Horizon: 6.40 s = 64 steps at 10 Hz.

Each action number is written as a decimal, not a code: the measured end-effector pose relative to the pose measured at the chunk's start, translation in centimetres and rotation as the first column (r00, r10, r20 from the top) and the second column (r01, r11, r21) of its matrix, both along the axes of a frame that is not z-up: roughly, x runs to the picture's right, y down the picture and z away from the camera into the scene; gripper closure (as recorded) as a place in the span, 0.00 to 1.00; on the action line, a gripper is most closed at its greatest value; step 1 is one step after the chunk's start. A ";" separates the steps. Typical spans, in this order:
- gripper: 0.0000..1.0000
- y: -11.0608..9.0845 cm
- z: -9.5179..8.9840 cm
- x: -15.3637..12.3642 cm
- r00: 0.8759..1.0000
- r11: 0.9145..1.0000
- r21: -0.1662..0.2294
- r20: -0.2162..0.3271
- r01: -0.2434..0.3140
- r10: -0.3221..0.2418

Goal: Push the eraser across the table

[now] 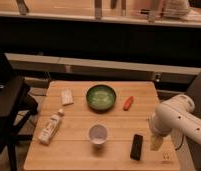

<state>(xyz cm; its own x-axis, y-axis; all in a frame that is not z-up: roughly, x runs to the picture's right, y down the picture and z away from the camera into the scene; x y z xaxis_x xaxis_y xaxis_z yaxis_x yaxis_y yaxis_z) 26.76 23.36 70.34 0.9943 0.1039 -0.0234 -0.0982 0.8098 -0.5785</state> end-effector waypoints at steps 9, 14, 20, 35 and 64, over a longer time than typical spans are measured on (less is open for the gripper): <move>0.90 2.6 2.8 -0.1 1.000 1.000 -0.026 0.011 -0.003 0.004; 1.00 2.7 3.5 -0.3 1.000 0.999 -0.036 0.016 0.006 -0.005; 1.00 3.5 5.6 -2.1 0.998 0.997 -0.058 0.029 0.057 -0.055; 1.00 4.4 7.0 -6.6 0.990 0.986 -0.095 0.063 0.135 -0.129; 1.00 4.0 4.4 -11.8 0.971 0.964 -0.131 0.099 0.229 -0.218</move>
<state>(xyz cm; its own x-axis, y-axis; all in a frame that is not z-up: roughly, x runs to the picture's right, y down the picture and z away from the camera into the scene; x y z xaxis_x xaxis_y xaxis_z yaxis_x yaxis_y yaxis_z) 14.99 27.32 74.79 0.9909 -0.1196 0.0618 0.1292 0.7154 -0.6867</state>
